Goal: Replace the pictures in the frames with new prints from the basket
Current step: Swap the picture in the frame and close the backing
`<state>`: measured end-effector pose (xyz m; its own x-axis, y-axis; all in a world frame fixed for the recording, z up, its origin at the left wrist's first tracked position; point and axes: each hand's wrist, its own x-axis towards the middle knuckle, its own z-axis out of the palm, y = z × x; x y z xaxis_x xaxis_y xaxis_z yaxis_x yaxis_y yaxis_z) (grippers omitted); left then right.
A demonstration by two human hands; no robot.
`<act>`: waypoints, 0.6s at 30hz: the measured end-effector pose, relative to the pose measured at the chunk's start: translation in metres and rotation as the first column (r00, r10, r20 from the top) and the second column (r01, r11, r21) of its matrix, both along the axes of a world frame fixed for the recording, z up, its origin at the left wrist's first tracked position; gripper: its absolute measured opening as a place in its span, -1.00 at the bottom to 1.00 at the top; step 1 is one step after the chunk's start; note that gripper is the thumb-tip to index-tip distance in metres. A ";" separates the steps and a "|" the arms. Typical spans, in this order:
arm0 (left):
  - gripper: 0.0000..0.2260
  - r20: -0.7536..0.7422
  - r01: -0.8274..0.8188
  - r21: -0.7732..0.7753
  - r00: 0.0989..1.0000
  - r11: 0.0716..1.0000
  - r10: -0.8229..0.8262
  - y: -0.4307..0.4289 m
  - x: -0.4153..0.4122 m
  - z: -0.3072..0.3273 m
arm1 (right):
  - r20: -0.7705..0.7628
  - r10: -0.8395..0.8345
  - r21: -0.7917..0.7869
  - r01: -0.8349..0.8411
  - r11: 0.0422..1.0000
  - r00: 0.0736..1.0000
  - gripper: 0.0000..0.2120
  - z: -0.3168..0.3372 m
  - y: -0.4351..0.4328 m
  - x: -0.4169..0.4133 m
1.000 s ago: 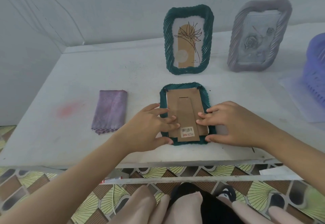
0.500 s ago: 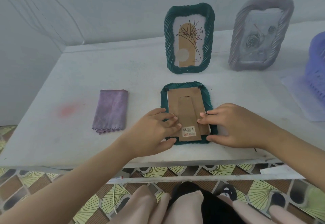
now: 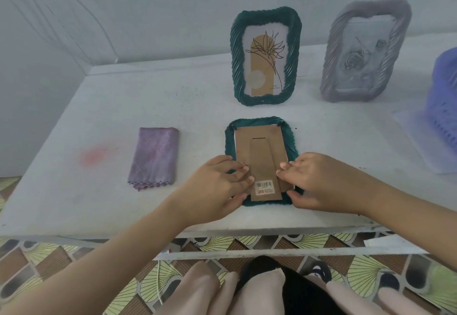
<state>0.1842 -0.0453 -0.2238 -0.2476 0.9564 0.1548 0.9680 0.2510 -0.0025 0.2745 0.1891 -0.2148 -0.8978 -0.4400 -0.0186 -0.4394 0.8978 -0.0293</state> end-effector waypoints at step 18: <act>-0.71 0.266 -0.089 0.084 0.962 0.993 0.064 -0.003 -0.005 -0.005 | 0.019 -0.258 -0.367 0.247 0.897 0.966 -0.57 -0.019 -0.001 0.022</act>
